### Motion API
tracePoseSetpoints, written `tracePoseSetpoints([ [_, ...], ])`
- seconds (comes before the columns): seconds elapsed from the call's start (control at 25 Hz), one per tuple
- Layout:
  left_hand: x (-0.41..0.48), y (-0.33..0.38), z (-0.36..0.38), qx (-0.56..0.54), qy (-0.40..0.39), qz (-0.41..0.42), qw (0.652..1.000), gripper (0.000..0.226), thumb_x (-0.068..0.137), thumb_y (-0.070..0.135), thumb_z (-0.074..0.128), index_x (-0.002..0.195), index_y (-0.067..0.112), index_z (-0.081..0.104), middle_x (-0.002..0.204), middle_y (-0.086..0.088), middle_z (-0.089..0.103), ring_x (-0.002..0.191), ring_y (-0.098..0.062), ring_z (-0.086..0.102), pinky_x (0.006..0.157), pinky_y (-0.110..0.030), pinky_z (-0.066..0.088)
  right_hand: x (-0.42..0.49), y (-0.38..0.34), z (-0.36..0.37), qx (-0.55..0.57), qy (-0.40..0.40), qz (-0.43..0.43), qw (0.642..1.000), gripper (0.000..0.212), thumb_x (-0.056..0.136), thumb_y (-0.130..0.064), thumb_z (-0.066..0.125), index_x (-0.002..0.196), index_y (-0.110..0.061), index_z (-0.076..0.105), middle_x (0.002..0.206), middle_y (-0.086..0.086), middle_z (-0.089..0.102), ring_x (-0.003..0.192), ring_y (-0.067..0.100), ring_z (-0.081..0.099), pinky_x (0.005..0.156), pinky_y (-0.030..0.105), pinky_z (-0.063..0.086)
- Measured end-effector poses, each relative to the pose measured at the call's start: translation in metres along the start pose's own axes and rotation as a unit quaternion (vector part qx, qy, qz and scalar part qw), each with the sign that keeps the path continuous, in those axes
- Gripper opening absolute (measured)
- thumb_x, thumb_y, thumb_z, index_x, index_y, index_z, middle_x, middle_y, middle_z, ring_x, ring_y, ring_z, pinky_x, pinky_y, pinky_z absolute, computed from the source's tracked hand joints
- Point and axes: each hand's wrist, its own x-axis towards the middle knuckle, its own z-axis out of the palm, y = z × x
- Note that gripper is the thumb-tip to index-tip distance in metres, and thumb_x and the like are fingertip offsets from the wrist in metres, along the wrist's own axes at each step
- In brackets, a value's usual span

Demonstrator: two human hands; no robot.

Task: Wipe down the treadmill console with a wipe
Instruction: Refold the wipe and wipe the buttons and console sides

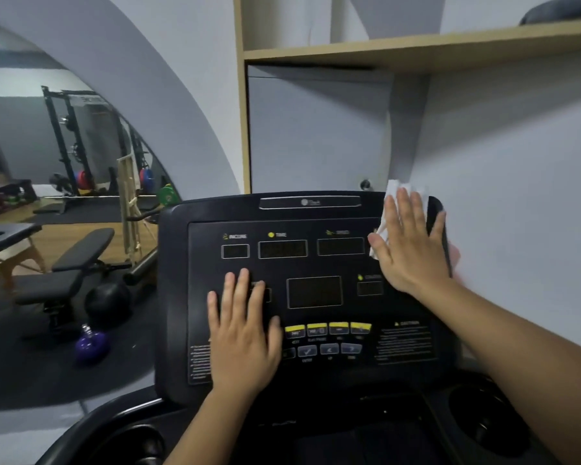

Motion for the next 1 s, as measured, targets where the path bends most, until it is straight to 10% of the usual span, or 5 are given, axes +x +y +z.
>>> tracePoseSetpoints([
  [0.32, 0.001, 0.0, 0.006, -0.015, 0.038, -0.005, 0.999, 0.058, 0.087, 0.04, 0.044, 0.137, 0.01, 0.049, 0.158, -0.013, 0.035, 0.151, -0.029, 0.02, 0.123, -0.05, 0.007, -0.129, -0.037, 0.028, 0.085, -0.085, 0.073, 0.99, 0.081, 0.092, -0.068, -0.001, 0.152, -0.015, -0.012, 0.159, 0.011, -0.022, 0.145, 0.029, -0.024, 0.114, 0.062, -0.003],
  [0.72, -0.001, 0.003, 0.005, -0.013, 0.036, -0.024, 0.999, 0.06, 0.087, 0.041, 0.042, 0.14, 0.013, 0.045, 0.161, -0.01, 0.029, 0.153, -0.023, 0.011, 0.124, -0.05, 0.004, 0.043, 0.005, -0.009, 0.14, -0.013, 0.143, 0.98, 0.073, 0.092, -0.064, 0.002, 0.153, -0.023, 0.002, 0.163, 0.009, -0.004, 0.148, 0.031, -0.008, 0.112, 0.067, 0.003],
  [1.0, -0.001, 0.002, 0.008, 0.005, 0.03, -0.028, 0.999, 0.059, 0.088, 0.04, 0.042, 0.142, 0.014, 0.042, 0.163, -0.008, 0.024, 0.154, -0.022, 0.007, 0.124, -0.048, 0.0, -0.104, -0.024, 0.028, 0.088, -0.035, 0.119, 0.988, 0.078, 0.093, -0.063, -0.001, 0.153, -0.014, -0.012, 0.161, 0.012, -0.016, 0.147, 0.03, -0.017, 0.114, 0.064, -0.001],
])
